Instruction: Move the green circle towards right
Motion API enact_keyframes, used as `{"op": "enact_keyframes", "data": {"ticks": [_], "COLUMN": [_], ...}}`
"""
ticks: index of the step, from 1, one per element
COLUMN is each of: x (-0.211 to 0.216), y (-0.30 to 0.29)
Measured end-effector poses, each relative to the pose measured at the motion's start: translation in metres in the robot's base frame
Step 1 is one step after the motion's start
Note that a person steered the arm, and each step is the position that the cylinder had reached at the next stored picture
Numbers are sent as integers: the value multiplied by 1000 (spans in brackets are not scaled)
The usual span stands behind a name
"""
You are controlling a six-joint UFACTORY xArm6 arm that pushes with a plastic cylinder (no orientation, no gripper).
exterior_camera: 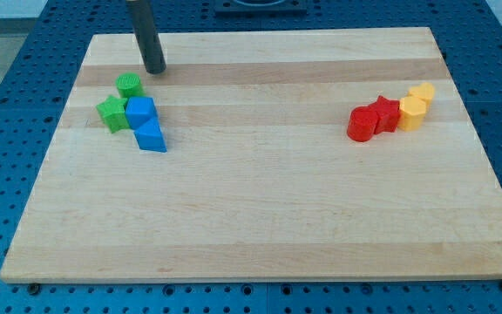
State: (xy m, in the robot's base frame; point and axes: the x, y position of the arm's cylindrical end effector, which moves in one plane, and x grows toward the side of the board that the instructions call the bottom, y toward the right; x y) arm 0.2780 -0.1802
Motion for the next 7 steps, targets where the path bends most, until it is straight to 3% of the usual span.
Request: {"op": "enact_keyframes", "data": {"ticks": [4,7], "x": [0,63], "y": [-75,-55]}}
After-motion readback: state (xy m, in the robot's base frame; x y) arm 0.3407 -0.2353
